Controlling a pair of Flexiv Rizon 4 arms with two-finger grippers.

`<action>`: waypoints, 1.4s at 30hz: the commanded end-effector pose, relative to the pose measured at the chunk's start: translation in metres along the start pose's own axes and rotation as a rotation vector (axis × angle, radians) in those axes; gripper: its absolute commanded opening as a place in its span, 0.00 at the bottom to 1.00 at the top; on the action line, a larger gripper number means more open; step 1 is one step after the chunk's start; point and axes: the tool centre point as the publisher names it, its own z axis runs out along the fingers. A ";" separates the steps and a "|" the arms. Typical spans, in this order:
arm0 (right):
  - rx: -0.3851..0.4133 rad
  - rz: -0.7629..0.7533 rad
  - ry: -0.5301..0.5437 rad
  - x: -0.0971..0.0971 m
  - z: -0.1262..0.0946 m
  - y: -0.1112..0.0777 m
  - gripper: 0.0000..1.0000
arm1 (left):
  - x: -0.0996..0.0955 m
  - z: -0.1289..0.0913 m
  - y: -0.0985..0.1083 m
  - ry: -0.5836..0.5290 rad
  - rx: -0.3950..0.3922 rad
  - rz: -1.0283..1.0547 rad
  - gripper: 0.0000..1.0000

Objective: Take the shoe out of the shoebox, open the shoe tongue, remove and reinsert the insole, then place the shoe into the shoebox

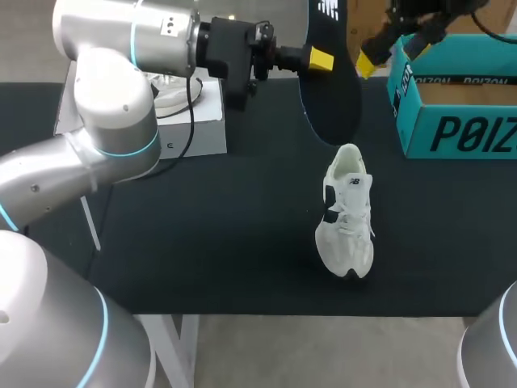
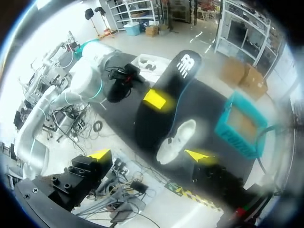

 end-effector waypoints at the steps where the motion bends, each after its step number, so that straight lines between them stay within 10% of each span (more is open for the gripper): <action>1: -0.019 0.022 -0.026 -0.012 -0.023 -0.013 1.00 | 0.000 0.002 0.001 0.001 0.000 0.002 0.00; 42: -0.039 0.038 0.033 -0.014 -0.026 -0.011 1.00 | 0.000 0.002 0.001 0.001 0.000 0.002 0.00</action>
